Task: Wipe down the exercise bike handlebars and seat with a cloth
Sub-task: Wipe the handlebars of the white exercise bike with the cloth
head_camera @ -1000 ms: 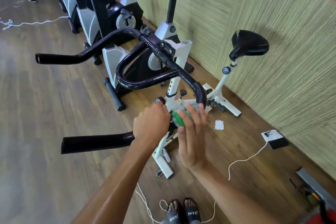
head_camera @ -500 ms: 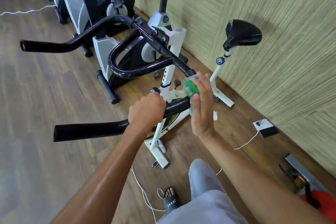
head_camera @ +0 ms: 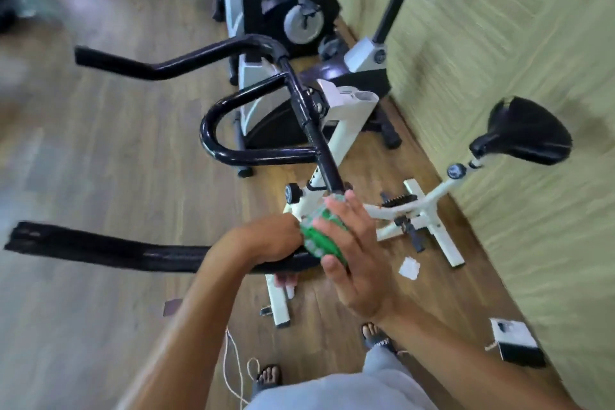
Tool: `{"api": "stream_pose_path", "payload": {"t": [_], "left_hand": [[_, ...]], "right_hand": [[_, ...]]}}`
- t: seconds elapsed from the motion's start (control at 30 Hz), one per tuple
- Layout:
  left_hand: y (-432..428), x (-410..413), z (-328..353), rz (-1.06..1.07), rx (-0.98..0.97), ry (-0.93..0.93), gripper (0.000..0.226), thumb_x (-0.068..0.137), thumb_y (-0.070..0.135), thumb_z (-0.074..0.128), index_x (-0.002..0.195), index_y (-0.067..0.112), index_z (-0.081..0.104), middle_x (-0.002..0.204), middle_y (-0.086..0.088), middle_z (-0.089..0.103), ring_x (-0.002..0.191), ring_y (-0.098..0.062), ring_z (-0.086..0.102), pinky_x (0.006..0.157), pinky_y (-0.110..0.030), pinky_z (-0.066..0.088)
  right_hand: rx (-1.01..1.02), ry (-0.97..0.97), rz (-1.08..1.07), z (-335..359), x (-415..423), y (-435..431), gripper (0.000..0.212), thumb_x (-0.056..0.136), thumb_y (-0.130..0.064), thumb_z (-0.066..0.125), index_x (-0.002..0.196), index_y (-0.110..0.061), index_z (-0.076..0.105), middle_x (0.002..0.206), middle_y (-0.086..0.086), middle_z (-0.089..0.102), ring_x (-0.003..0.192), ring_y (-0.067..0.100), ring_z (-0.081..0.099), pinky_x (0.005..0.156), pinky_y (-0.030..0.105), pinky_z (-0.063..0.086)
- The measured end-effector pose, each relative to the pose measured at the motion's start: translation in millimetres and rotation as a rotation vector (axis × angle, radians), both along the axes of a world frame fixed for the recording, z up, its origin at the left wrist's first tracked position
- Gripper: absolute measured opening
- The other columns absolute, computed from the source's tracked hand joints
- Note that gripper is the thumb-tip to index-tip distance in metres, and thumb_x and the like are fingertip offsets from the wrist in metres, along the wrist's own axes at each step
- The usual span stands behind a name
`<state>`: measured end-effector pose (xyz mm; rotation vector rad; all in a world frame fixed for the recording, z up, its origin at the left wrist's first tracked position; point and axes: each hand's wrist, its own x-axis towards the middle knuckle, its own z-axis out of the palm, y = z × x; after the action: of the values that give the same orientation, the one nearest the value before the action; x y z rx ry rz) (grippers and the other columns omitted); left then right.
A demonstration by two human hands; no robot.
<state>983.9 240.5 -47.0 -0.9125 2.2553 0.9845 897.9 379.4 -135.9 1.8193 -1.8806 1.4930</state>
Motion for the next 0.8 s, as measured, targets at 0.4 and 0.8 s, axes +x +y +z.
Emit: {"api": "stream_pose_path", "payload": {"t": [0.4, 0.8], "left_hand": [[49, -18, 2, 0.495, -0.729, -0.160, 0.041, 0.102, 0.046, 0.033, 0.092, 0.022, 0.064, 0.100, -0.003, 0.072, 0.101, -0.029, 0.066, 0.078, -0.036, 0.046], [54, -23, 6, 0.643, -0.762, -0.123, 0.042, 0.101, 0.046, 0.037, 0.083, 0.020, 0.065, 0.077, 0.002, 0.067, 0.085, -0.029, 0.067, 0.076, -0.034, 0.046]], "right_hand": [[0.023, 0.081, 0.592, -3, -115, -53, 0.039, 0.106, -0.025, 0.029, 0.141, -0.013, 0.043, 0.153, 0.011, 0.038, 0.151, 0.030, 0.021, 0.122, 0.051, 0.012], [0.115, -0.112, 0.693, 8, -128, -104, 0.033, 0.106, -0.023, 0.034, 0.134, -0.013, 0.048, 0.152, 0.008, 0.040, 0.151, 0.031, 0.019, 0.118, 0.059, 0.023]]}}
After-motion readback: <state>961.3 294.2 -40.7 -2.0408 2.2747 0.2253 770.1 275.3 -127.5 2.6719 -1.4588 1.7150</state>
